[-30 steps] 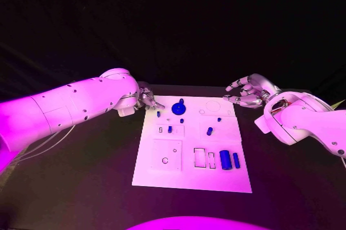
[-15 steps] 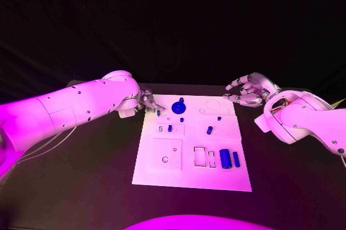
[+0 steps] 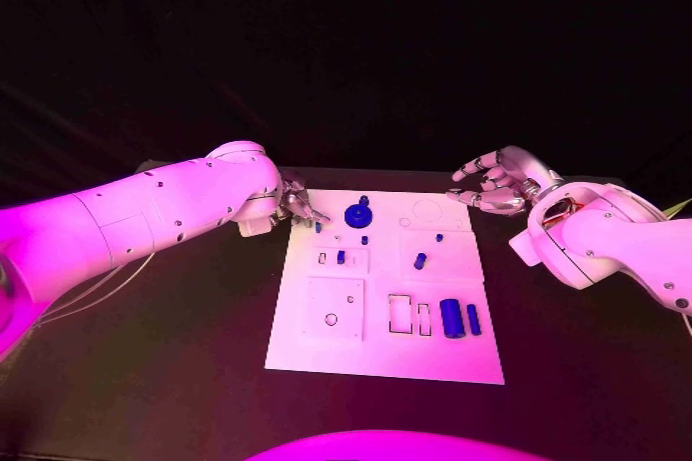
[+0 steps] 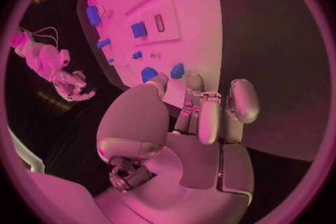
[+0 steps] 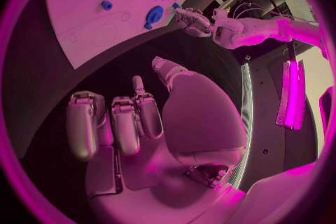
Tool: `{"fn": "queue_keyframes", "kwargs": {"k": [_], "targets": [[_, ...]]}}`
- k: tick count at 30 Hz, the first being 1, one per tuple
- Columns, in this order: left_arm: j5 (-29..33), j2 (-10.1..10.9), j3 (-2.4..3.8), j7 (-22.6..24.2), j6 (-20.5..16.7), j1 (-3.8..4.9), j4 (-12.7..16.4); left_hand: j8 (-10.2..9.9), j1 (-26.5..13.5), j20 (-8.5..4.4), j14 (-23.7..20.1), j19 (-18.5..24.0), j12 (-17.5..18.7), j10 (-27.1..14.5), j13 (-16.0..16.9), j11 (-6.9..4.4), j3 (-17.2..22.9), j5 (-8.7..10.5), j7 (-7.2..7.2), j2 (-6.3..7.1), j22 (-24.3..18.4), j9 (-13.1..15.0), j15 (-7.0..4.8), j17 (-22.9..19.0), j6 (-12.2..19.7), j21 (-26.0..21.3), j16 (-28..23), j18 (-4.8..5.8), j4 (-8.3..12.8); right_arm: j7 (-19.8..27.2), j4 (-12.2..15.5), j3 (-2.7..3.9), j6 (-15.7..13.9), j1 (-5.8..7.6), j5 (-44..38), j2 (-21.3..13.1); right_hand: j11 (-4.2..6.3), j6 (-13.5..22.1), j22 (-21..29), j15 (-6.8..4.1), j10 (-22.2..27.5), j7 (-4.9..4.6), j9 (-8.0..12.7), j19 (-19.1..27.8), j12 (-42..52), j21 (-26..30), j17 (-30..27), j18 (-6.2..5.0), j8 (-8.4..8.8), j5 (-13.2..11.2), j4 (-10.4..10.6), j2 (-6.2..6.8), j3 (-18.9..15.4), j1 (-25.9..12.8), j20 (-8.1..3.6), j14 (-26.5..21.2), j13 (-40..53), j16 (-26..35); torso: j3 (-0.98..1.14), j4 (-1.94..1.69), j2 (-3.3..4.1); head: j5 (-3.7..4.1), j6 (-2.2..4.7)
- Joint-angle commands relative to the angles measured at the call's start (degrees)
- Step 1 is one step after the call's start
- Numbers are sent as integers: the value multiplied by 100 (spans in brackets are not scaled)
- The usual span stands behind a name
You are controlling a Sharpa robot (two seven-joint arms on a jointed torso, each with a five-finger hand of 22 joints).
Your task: Assemble the parts on the task board
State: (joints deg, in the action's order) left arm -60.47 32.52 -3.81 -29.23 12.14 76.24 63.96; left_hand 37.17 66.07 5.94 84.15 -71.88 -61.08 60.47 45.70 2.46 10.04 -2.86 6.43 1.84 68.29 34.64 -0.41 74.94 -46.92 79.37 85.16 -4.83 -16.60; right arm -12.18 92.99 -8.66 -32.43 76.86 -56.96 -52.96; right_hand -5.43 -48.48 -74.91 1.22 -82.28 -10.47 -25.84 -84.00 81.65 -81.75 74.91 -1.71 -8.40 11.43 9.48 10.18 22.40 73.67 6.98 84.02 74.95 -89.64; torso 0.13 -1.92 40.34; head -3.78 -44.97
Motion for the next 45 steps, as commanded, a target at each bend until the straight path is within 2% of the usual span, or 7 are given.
{"fn": "queue_keyframes", "kwargs": {"k": [1,22,30,32,36,38,45], "targets": [[118,-11,2,61,26,0,10,40,82,-4,273,-62,-38,50,35,-9,-3,-22,-10,-3,32,19,-48,779,-33,30,32,-10,-3,60,1,2,17,-6,-30,4,3,-13,-975,-2,25,21,7,-132,-28,33,1509,-40,-40,24,32,1,-10,-42,16,598,694,-36,-1,3,4,7,-5],[208,-49,2,63,34,0,-23,91,354,-29,284,-78,-32,51,14,-34,31,-16,-35,-25,60,72,-73,799,-11,41,48,-4,3,55,-1,2,16,-9,-33,9,5,-15,-974,-4,20,22,7,-131,-24,37,1509,-41,-47,30,34,-1,2,-37,15,598,698,-36,-3,-1,1,14,-41],[241,-56,2,69,29,1,-32,138,755,-55,295,-95,-48,95,32,-75,152,-19,-79,-129,95,121,-109,822,-18,52,66,1,14,56,-1,2,18,-9,-34,10,5,-15,-974,-4,20,22,7,-131,-24,37,1509,-41,-47,30,34,-1,2,-37,15,598,698,-36,-5,-1,3,13,-50],[258,-57,2,71,19,1,-38,159,1008,-71,309,-111,-55,122,44,-100,291,-21,-103,-204,120,145,-133,852,-19,62,86,6,31,56,-2,2,19,-9,-34,10,5,-15,-974,-4,20,22,7,-131,-24,37,1509,-41,-47,30,34,-1,2,-37,15,598,698,-36,-4,-1,3,12,-53],[296,-58,2,70,-6,1,-45,193,1359,-93,311,-127,-60,159,66,-127,589,-20,-131,-240,151,187,-157,856,2,73,91,11,79,56,-2,2,20,-9,-34,10,5,-16,-972,-5,20,23,7,-129,-24,41,1509,-42,-52,33,35,0,9,-36,14,598,697,-36,-2,0,1,17,-61],[360,-56,2,65,-29,1,-51,316,1525,-112,315,-140,-138,258,170,-154,925,-20,-164,-173,177,303,-178,865,8,81,99,15,86,55,-3,2,22,-9,-34,10,5,-16,-972,-5,20,23,7,-129,-24,41,1509,-42,-52,33,35,0,9,-36,14,598,697,-36,-2,0,1,21,-65],[507,-46,2,55,-79,1,-63,435,1546,-125,321,-144,-147,289,181,-150,1621,-20,-154,-17,204,462,-178,881,103,85,111,18,116,55,-6,2,37,-9,-34,8,5,-16,-972,-5,20,23,7,-129,-24,41,1509,-42,-52,33,35,0,9,-36,14,598,697,-36,-1,0,1,15,-59]]}}
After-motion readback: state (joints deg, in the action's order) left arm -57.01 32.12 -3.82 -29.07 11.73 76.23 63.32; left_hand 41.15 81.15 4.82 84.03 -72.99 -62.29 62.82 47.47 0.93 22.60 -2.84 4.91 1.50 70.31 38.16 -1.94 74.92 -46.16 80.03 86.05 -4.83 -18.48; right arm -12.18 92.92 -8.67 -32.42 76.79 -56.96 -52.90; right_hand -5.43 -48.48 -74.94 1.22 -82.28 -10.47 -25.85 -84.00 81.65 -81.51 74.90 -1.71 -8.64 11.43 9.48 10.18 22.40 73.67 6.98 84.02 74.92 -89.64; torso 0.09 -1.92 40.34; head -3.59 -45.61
